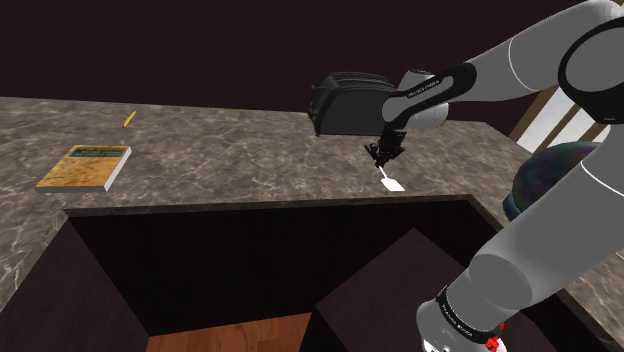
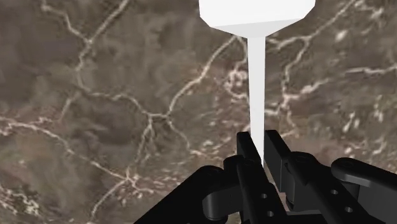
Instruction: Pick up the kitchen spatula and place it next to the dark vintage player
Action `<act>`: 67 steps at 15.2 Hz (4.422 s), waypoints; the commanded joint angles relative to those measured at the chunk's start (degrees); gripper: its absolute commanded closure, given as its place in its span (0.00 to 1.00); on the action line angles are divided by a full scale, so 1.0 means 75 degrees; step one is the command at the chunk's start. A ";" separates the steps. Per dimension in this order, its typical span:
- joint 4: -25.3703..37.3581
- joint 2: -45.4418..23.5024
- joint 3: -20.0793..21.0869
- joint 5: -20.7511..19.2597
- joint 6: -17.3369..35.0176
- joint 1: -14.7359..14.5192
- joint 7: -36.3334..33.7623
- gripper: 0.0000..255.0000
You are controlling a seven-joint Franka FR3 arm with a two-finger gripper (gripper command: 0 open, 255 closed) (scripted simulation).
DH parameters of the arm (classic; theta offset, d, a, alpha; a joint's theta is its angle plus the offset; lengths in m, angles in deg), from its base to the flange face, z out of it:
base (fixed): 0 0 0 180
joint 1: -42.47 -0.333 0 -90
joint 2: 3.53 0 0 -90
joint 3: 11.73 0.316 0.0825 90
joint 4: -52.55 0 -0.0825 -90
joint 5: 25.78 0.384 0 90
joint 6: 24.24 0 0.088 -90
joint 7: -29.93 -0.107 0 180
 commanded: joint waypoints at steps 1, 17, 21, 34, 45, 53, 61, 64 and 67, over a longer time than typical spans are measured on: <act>-0.0001 -0.0001 0.0000 0.0000 0.0000 0.0000 0.0000 1.00; 0.0664 0.0853 0.0059 -0.0239 -0.1497 0.0011 -0.0177 1.00; 0.0912 0.1032 0.0082 -0.0273 -0.1921 0.0011 -0.0205 1.00; 0.1892 0.1417 0.0151 -0.0323 -0.3279 0.0000 -0.0250 1.00; 0.2149 0.2045 0.0119 -0.0456 -0.4147 0.0089 -0.0147 1.00; 0.0484 0.4136 -0.0209 -0.1050 -0.4507 0.0642 0.0391 1.00; -0.0609 0.6102 -0.0689 -0.1753 -0.5295 0.1401 0.1194 1.00; -0.0866 0.6773 -0.0920 -0.2052 -0.5667 0.1729 0.1578 1.00; -0.1037 0.7388 -0.1182 -0.2373 -0.6061 0.2072 0.2008 1.00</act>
